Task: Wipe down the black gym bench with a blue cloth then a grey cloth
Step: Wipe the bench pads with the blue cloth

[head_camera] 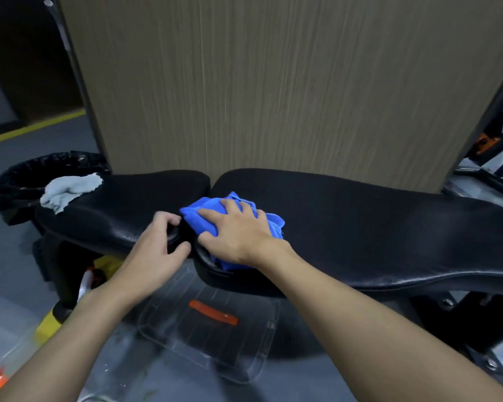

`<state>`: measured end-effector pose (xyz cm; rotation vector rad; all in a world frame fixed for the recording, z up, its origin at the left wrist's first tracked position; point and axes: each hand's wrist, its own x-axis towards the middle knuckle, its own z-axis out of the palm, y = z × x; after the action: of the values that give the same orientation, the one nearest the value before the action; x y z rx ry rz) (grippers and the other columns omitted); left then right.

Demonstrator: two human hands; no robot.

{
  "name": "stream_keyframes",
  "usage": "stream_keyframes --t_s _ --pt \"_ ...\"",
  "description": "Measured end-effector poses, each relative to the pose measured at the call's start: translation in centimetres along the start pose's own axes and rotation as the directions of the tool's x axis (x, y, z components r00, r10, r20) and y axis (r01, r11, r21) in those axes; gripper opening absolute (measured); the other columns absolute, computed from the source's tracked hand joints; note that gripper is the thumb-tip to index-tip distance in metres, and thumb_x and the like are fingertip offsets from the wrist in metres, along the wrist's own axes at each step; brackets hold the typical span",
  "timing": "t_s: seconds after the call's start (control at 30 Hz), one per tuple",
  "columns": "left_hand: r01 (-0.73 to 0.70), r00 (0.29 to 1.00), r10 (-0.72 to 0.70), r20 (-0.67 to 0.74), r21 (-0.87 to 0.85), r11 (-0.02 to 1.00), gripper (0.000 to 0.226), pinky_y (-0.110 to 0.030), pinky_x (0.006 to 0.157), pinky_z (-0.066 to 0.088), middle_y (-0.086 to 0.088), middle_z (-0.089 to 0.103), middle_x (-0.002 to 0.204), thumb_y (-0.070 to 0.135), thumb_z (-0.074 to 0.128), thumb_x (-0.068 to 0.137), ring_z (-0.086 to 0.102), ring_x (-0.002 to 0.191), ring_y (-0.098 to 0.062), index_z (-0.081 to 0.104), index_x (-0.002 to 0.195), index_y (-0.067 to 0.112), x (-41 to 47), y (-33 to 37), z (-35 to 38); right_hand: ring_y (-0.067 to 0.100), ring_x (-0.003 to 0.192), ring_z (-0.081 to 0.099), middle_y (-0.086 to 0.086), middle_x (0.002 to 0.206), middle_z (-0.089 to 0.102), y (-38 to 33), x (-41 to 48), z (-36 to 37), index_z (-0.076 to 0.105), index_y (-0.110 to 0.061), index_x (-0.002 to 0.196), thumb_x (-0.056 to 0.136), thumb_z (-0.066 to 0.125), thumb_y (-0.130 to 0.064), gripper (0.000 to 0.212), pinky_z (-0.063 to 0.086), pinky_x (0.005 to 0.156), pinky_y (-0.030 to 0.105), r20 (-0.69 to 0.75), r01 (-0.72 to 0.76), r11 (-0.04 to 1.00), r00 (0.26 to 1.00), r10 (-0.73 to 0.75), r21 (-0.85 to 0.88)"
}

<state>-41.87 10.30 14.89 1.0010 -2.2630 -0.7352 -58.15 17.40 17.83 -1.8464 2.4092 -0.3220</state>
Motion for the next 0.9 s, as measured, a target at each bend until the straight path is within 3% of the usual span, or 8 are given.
stream_keyframes --t_s 0.07,0.13,0.23,0.37,0.53,0.63,0.73,0.9 --pt "-0.005 0.999 0.006 -0.037 0.023 1.000 0.033 -0.031 0.079 0.038 0.004 0.052 0.096 0.015 0.062 0.084 0.052 0.093 -0.023 0.041 0.108 0.023 0.1 0.5 0.6 0.034 0.144 0.018 0.002 0.160 0.022 0.6 -1.3 0.1 0.033 -0.048 0.146 0.091 0.038 -0.054 0.056 0.012 0.115 0.055 -0.026 0.021 1.000 0.999 -0.021 0.018" --pt "-0.049 0.996 0.055 -0.067 0.084 0.995 0.030 -0.039 0.088 0.038 0.009 0.047 0.086 0.016 0.062 0.083 0.047 0.091 -0.023 0.042 0.104 0.023 0.1 1.6 1.3 0.031 0.144 0.020 0.000 0.160 0.024 1.7 -2.6 0.0 0.035 -0.049 0.145 0.090 0.039 -0.053 0.055 0.014 0.115 0.053 -0.055 0.021 0.999 0.998 -0.020 0.027" --pt "-0.113 0.992 0.119 -0.052 0.101 0.988 0.026 -0.047 0.101 0.034 0.005 0.052 0.102 0.021 0.062 0.086 0.045 0.091 -0.020 0.042 0.103 0.023 -0.1 3.9 2.3 0.029 0.145 0.020 -0.001 0.160 0.025 4.2 -4.4 -0.7 0.035 -0.048 0.145 0.090 0.038 -0.052 0.055 0.016 0.116 0.052 -0.066 -0.018 1.000 0.998 0.020 0.022" --pt "-0.224 0.974 0.218 0.063 0.108 0.969 0.019 -0.044 0.096 0.039 0.011 0.051 0.107 0.030 0.058 0.088 0.049 0.090 -0.016 0.047 0.104 0.029 -0.2 6.9 3.5 0.027 0.146 0.020 -0.003 0.160 0.025 8.4 -6.8 -1.9 0.035 -0.048 0.145 0.092 0.038 -0.051 0.053 0.016 0.117 0.051 -0.080 -0.099 0.995 0.992 0.100 0.021" --pt "-0.338 0.927 0.305 0.216 0.137 0.931 0.045 -0.042 0.103 0.038 0.020 0.053 0.123 0.056 0.041 0.081 0.048 0.117 -0.006 0.056 0.117 0.034 -0.1 11.1 5.5 0.024 0.145 0.022 -0.005 0.159 0.027 13.6 -9.8 -3.1 0.036 -0.049 0.144 0.091 0.038 -0.050 0.052 0.017 0.117 0.051 -0.119 -0.189 0.982 0.974 0.191 0.025" --pt "-0.412 0.886 0.357 0.295 0.149 0.899 0.059 -0.042 0.112 0.031 0.020 0.047 0.140 0.064 0.032 0.077 0.036 0.135 -0.002 0.054 0.127 0.040 -0.5 13.3 7.8 0.025 0.142 0.027 -0.006 0.156 0.031 16.5 -11.5 -3.8 0.039 -0.049 0.141 0.088 0.037 -0.051 0.054 0.021 0.115 0.049 -0.145 -0.246 0.969 0.958 0.247 0.022" --pt "-0.446 0.854 0.361 0.375 0.173 0.878 0.050 -0.045 0.117 0.020 0.019 0.034 0.151 0.061 0.038 0.087 0.023 0.143 -0.002 0.047 0.134 0.045 -1.2 15.3 10.1 0.025 0.137 0.033 -0.006 0.153 0.035 20.4 -13.6 -4.8 0.042 -0.048 0.140 0.088 0.040 -0.050 0.052 0.024 0.112 0.048 -0.179 -0.331 0.943 0.927 0.330 0.027" --pt "-0.473 0.845 0.372 0.384 0.213 0.855 0.041 -0.049 0.116 0.016 0.022 0.041 0.138 0.058 0.036 0.092 0.030 0.135 -0.003 0.052 0.127 0.043 -2.1 17.3 12.6 0.029 0.133 0.040 -0.004 0.150 0.039 28.3 -17.9 -7.1 0.044 -0.048 0.138 0.078 0.032 -0.056 0.063 0.030 0.109 0.048 -0.229 -0.516 0.856 0.829 0.511 0.040"
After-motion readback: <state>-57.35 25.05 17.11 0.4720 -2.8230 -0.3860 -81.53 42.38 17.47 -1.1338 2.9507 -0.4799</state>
